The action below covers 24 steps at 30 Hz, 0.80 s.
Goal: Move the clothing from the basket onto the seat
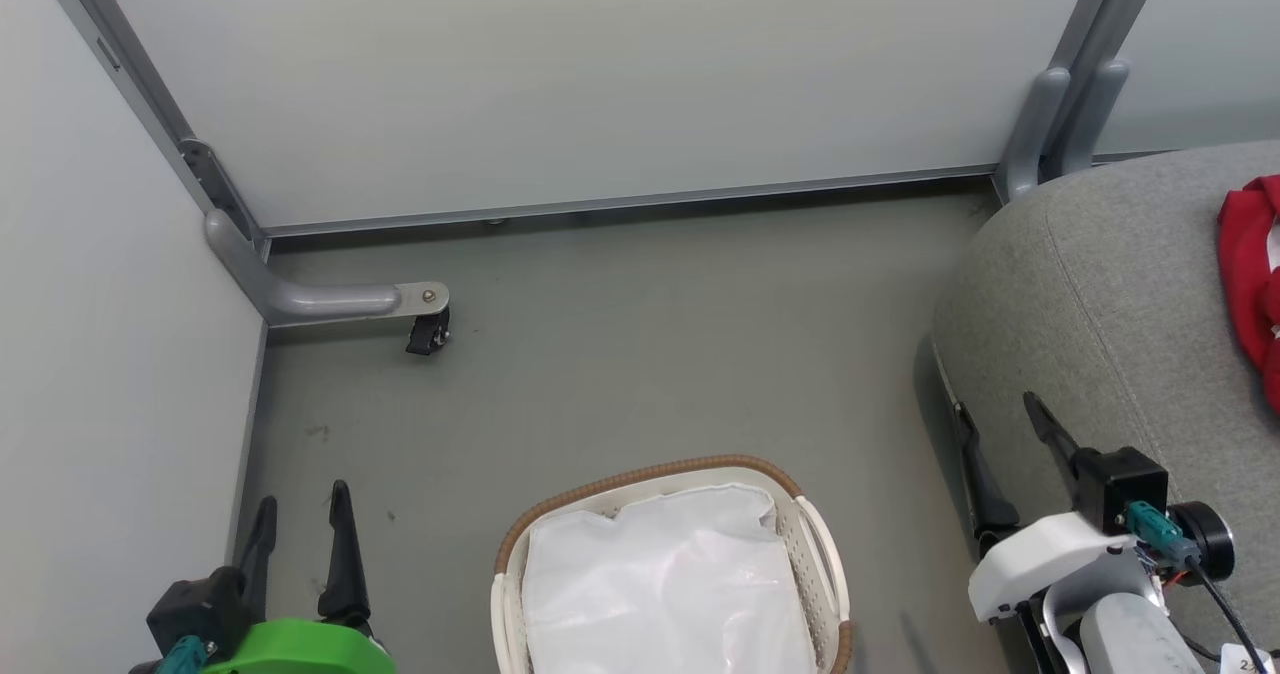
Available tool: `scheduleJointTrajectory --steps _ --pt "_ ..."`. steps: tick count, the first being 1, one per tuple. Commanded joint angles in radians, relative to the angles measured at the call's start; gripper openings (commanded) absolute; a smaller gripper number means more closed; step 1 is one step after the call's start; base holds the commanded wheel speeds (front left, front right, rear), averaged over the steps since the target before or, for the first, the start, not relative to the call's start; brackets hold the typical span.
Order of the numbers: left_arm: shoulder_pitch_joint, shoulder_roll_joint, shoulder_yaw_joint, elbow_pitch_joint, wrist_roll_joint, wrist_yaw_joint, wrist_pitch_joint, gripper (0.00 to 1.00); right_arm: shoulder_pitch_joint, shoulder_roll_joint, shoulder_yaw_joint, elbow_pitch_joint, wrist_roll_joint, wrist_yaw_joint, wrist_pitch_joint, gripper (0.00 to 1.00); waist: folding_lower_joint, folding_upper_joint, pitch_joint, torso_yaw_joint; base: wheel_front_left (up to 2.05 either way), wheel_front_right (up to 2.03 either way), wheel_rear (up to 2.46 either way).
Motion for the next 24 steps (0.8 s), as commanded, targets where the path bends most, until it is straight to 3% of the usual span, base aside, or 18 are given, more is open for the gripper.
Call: scheduleJointTrajectory --steps 1,4,24 --pt "0.0 0.0 -0.001 0.007 -0.001 0.0 0.001 0.0 0.0 0.001 0.0 0.007 0.001 0.0 0.001 0.0 0.0 0.0 0.0 0.0 0.0 0.0 0.0" --pt "0.001 -0.005 -0.002 0.034 -0.002 0.0 0.001 0.0 0.01 0.008 0.001 0.034 0.001 0.0 0.001 0.0 0.0 0.0 0.0 0.0 0.0 0.0 0.0" --pt "-0.029 -0.003 0.024 0.002 -0.337 -0.001 0.098 0.0 0.018 0.005 -0.022 -0.008 0.395 0.0 0.099 0.0 0.0 0.0 -0.009 0.002 0.0 0.0 0.0"
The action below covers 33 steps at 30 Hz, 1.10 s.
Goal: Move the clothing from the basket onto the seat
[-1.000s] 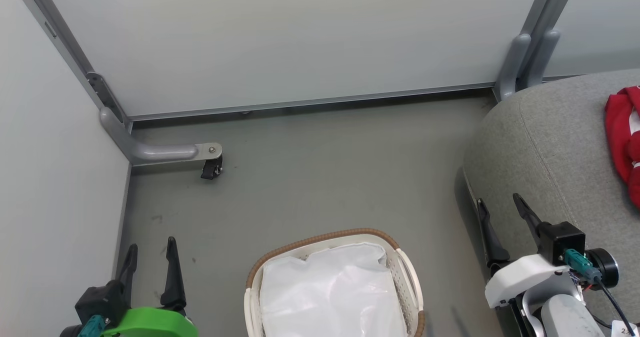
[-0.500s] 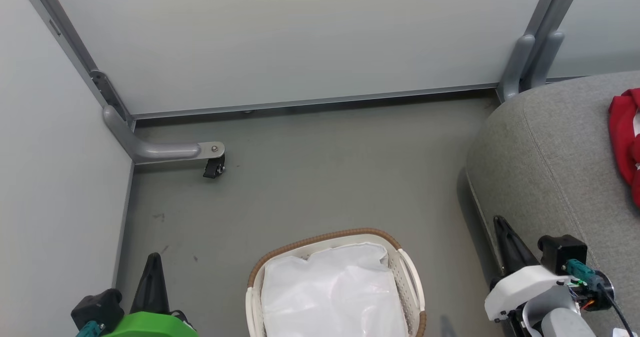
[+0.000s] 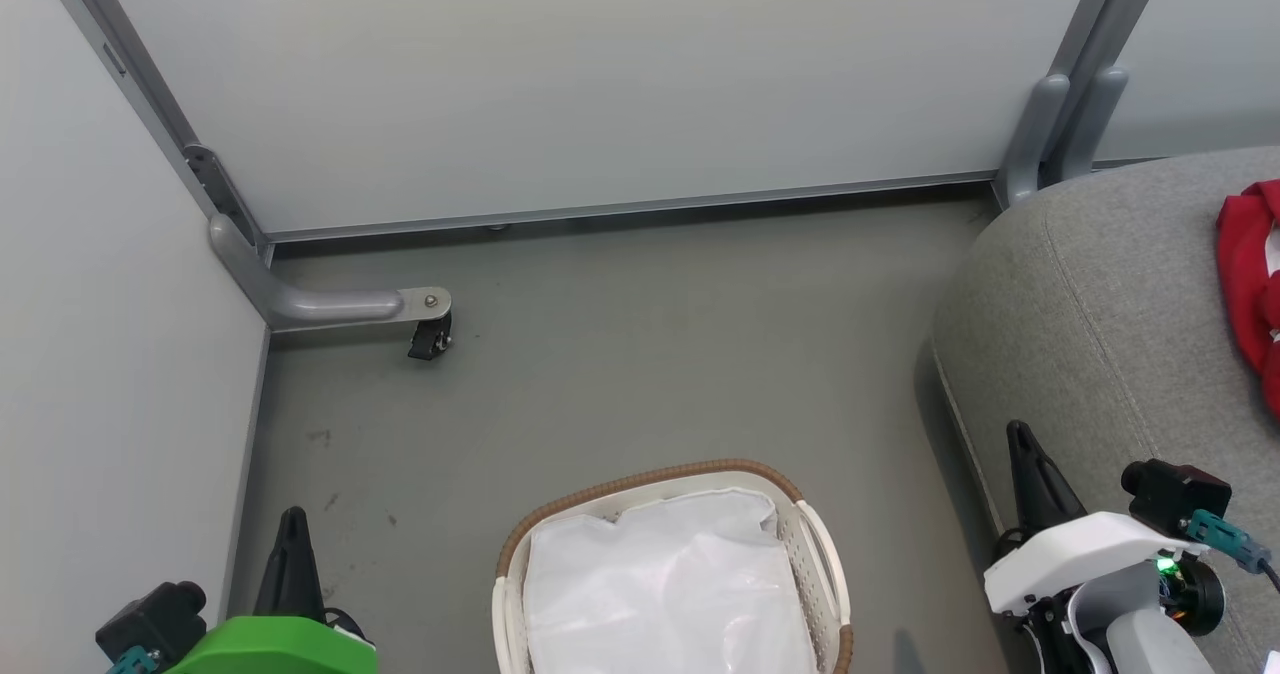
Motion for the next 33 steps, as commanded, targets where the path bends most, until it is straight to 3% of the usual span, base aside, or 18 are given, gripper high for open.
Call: scheduleJointTrajectory --steps 1,33 --pt "-0.028 0.004 0.008 -0.021 -0.037 -0.001 0.008 0.0 -0.003 -0.006 -0.005 -0.022 0.046 0.0 0.009 0.0 0.0001 0.0 -0.001 0.0 0.0 0.0 0.0" --pt "-0.063 0.007 0.038 -0.056 -0.434 -0.001 0.123 0.0 0.009 -0.01 -0.031 -0.072 0.511 -0.001 0.123 0.0 0.0001 0.0 -0.015 0.003 0.0 0.0 0.0"
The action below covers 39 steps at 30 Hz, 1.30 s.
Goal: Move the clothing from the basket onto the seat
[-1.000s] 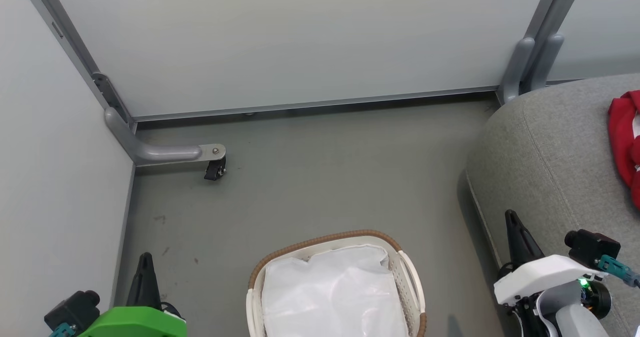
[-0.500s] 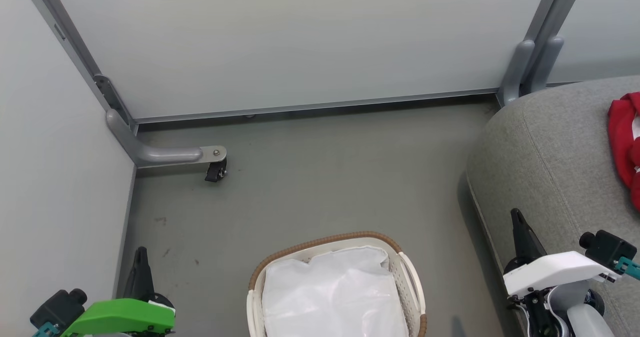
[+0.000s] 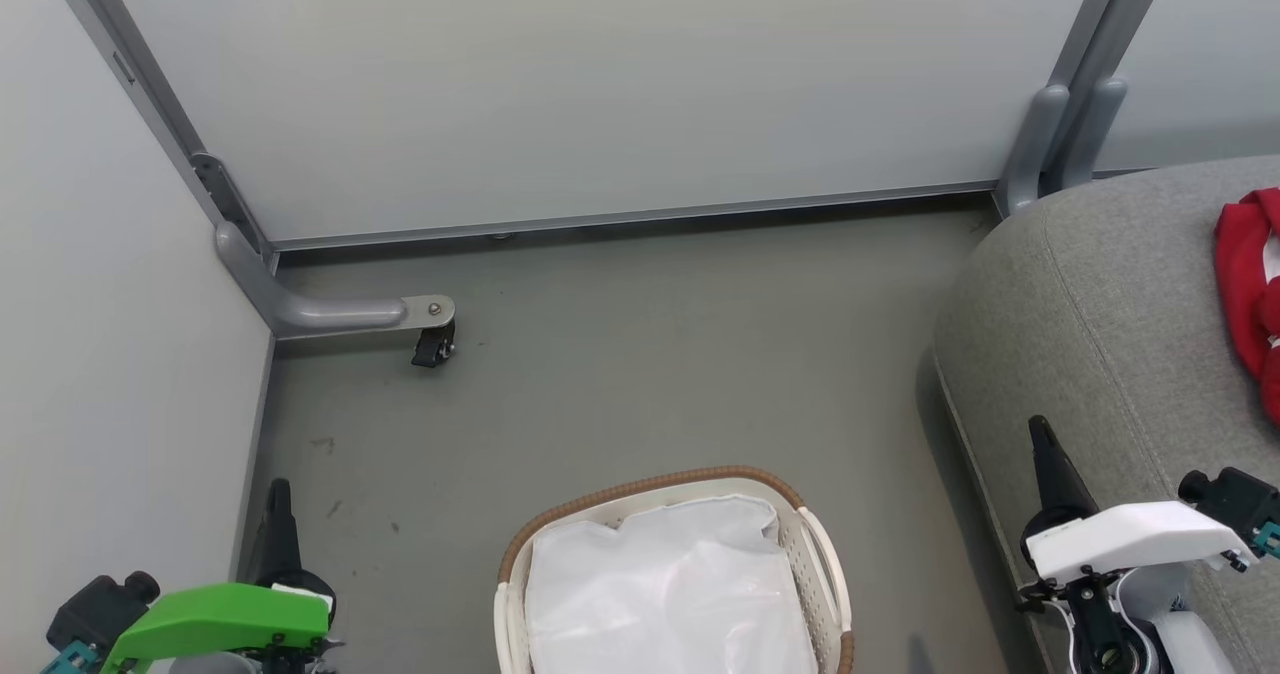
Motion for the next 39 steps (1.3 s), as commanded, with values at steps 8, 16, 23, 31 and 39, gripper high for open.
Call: scheduleJointTrajectory --steps 8,16,23,31,39 --pt "-0.033 0.007 0.012 -0.019 -0.101 -0.002 0.027 0.0 0.003 -0.008 -0.009 -0.025 0.118 0.0 0.029 0.0 0.0 0.0 -0.004 0.001 0.0 0.0 0.0" --pt "-0.04 0.008 0.018 -0.027 -0.177 -0.002 0.05 0.0 0.005 -0.009 -0.014 -0.034 0.206 0.0 0.051 0.0 0.0 0.0 -0.007 0.002 0.0 0.0 0.0" --pt "-0.044 0.008 0.022 -0.032 -0.237 -0.002 0.068 0.0 0.007 -0.009 -0.018 -0.042 0.277 -0.001 0.068 0.0 0.0 0.0 -0.01 0.002 0.0 0.0 0.0" --pt "-0.049 0.009 0.027 -0.037 -0.303 -0.002 0.086 0.0 0.01 -0.01 -0.023 -0.049 0.355 -0.001 0.088 0.0 0.0 0.0 -0.014 0.003 0.0 0.0 0.0" --pt "-0.056 0.009 0.032 -0.042 -0.367 -0.003 0.105 0.0 0.012 -0.01 -0.027 -0.057 0.429 -0.001 0.106 0.0 0.0 0.0 -0.018 0.004 0.0 0.0 0.0"
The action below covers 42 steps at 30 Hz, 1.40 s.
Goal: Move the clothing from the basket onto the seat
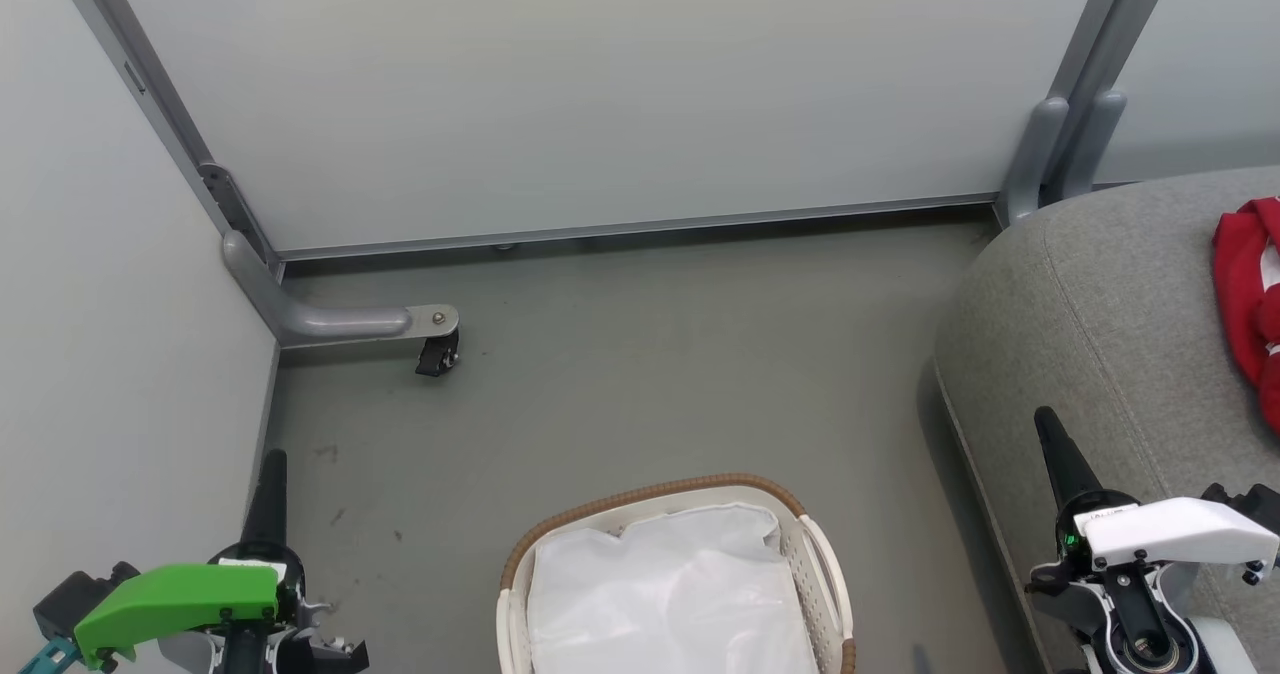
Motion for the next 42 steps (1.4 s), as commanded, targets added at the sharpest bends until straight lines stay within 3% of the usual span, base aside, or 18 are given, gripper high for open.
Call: scheduleJointTrajectory --steps 1,34,42 --pt "-0.025 0.007 0.005 -0.008 -0.023 -0.003 0.006 0.0 0.006 -0.006 -0.005 -0.011 0.027 0.0 0.007 0.0 0.0 -0.0001 -0.001 0.0 0.0 0.0 0.0" --pt "-0.041 0.009 0.021 -0.026 -0.24 -0.004 0.07 0.0 0.014 -0.008 -0.019 -0.036 0.28 -0.001 0.071 0.0 0.0 -0.0001 -0.015 0.003 0.0 0.0 0.0" --pt "-0.038 0.009 0.021 -0.026 -0.238 -0.004 0.071 0.0 0.014 -0.008 -0.019 -0.036 0.28 -0.001 0.07 0.0 0.0 -0.0001 -0.016 0.003 0.0 0.0 0.0"
